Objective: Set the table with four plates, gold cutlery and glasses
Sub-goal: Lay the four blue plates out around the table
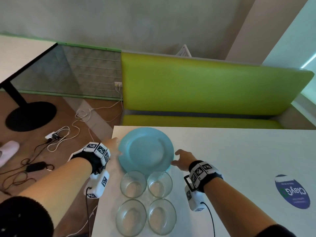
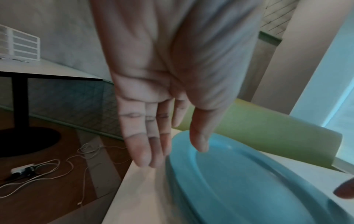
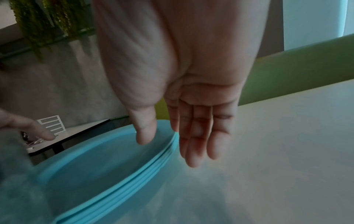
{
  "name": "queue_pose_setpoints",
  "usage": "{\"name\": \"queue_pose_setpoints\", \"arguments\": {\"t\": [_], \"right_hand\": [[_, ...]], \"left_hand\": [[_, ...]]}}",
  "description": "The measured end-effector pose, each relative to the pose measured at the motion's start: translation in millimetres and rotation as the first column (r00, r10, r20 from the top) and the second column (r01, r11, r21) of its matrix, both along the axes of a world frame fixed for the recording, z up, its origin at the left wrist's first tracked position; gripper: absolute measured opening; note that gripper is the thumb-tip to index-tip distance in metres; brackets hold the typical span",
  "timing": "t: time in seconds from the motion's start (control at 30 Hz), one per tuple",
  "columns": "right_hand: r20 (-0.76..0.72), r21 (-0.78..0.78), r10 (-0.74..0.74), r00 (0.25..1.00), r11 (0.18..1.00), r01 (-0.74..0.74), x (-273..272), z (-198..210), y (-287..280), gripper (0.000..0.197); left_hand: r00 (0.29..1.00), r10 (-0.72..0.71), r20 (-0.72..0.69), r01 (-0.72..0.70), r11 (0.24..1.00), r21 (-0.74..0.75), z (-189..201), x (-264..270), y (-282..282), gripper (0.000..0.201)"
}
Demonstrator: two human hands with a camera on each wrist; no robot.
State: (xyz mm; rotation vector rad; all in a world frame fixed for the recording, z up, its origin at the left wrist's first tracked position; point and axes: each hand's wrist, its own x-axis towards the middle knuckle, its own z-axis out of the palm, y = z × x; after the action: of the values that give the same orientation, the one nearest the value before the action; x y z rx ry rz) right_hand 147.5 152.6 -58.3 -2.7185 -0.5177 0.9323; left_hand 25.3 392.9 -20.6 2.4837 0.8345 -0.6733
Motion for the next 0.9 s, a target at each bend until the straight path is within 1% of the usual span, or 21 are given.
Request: {"name": "queue_pose_setpoints", "arguments": {"t": [0.1, 0.17, 0.23, 0.33, 0.4, 0.47, 0.57, 0.63, 0.67, 0.73, 0.9], "right_hand": [[-0.042, 0.070, -0.060, 0.997, 0.996, 0.062, 8, -15, 12, 0.057], [-0.052, 0.103, -0.087, 0.995, 0.990, 0.092, 12, -22, 17, 0.062], [-0.059, 0.110, -0.094, 0.994, 0.989, 0.100, 16, -29, 19, 0.068], [-0.105, 0.111, -0.109, 0.989, 0.987, 0.120, 18, -37, 18, 0.068], [-0.093, 0.123, -0.110, 0.990, 0.985, 0.121, 19, -41, 17, 0.064], [-0.073, 0.155, -0.132, 0.989, 0.978, 0.142, 18, -42, 15, 0.062], [-0.058, 0.230, -0.176, 0.983, 0.955, 0.185, 16, -35, 15, 0.064], [-0.023, 0.288, -0.198, 0.980, 0.937, 0.196, 14, -23, 15, 0.064], [0.000, 0.320, -0.209, 0.978, 0.926, 0.198, 13, -15, 15, 0.064], [0.048, 0.385, -0.229, 0.972, 0.902, 0.194, 11, 4, 15, 0.063], [0.148, 0.504, -0.275, 0.950, 0.848, 0.167, 6, 52, 12, 0.061]], "left_hand": [[0.999, 0.022, -0.039, -0.022, 1.000, -0.015, -19, -2, 5, 0.062], [0.996, 0.081, -0.038, -0.084, 0.991, -0.108, -37, -1, 10, 0.055], [0.987, 0.160, -0.023, -0.161, 0.960, -0.231, -51, 1, 12, 0.048], [0.968, 0.248, 0.039, -0.223, 0.921, -0.320, -61, 3, 13, 0.042], [0.956, 0.288, 0.057, -0.253, 0.906, -0.340, -68, 3, 15, 0.057], [0.935, 0.349, 0.063, -0.297, 0.869, -0.396, -68, 3, 13, 0.068], [0.917, 0.383, 0.116, -0.308, 0.861, -0.406, -59, 6, 10, 0.067], [0.909, 0.380, 0.169, -0.287, 0.868, -0.406, -48, 10, 12, 0.067], [0.900, 0.393, 0.188, -0.283, 0.856, -0.433, -42, 13, 15, 0.070], [0.870, 0.440, 0.225, -0.282, 0.816, -0.505, -24, 19, 19, 0.073], [0.812, 0.442, 0.381, -0.210, 0.831, -0.515, 31, 26, 26, 0.074]]}}
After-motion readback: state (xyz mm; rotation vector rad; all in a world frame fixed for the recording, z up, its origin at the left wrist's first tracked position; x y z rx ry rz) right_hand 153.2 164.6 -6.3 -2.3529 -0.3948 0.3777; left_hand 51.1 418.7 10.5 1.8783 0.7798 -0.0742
